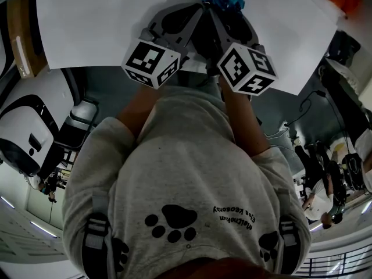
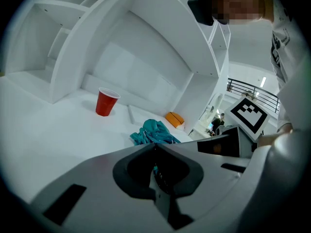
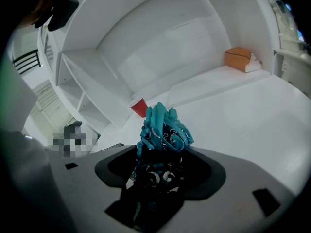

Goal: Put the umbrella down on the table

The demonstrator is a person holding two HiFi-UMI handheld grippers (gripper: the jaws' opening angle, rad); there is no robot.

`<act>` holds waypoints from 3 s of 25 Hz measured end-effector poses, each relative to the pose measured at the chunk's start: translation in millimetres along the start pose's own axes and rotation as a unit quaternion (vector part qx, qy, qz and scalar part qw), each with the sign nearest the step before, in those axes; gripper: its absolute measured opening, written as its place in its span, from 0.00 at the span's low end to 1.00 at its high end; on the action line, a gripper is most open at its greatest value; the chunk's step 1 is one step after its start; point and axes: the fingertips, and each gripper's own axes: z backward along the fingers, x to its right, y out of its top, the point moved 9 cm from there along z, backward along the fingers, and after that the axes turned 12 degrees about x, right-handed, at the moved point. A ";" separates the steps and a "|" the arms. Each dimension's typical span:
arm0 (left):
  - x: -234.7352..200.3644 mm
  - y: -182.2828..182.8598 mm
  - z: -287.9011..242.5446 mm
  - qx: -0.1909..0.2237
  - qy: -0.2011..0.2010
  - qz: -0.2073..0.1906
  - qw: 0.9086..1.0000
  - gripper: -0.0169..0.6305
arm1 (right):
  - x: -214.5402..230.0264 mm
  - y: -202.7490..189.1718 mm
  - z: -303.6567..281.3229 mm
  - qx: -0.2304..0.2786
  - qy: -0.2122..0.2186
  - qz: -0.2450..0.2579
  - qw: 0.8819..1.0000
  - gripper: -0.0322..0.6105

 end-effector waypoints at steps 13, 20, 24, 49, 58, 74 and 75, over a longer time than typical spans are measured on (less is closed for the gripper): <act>13.4 13.9 22.8 0.018 -0.006 -0.009 1.000 0.05 | -16.7 11.8 30.2 -0.013 -0.006 0.037 0.999 0.56; 32.4 38.4 44.2 0.040 -0.015 -0.027 0.999 0.05 | -45.5 26.1 59.8 0.008 0.010 0.128 0.992 0.56; 45.2 52.9 56.0 0.057 -0.019 -0.037 0.998 0.05 | -58.9 33.2 78.7 0.022 0.016 0.154 0.988 0.56; 153.0 132.0 135.1 0.137 -0.060 -0.118 0.982 0.05 | -135.8 73.8 213.6 0.210 0.087 0.263 0.938 0.26; 180.0 136.1 160.4 0.154 -0.045 -0.155 0.975 0.05 | -151.2 72.7 244.3 0.243 0.128 0.257 0.927 0.13; 212.8 131.7 179.1 0.168 -0.045 -0.186 0.967 0.05 | -152.9 69.6 286.5 0.300 0.173 0.265 0.900 0.10; 213.3 131.2 180.0 0.168 -0.044 -0.186 0.967 0.05 | -152.6 68.7 286.9 0.299 0.173 0.268 0.899 0.10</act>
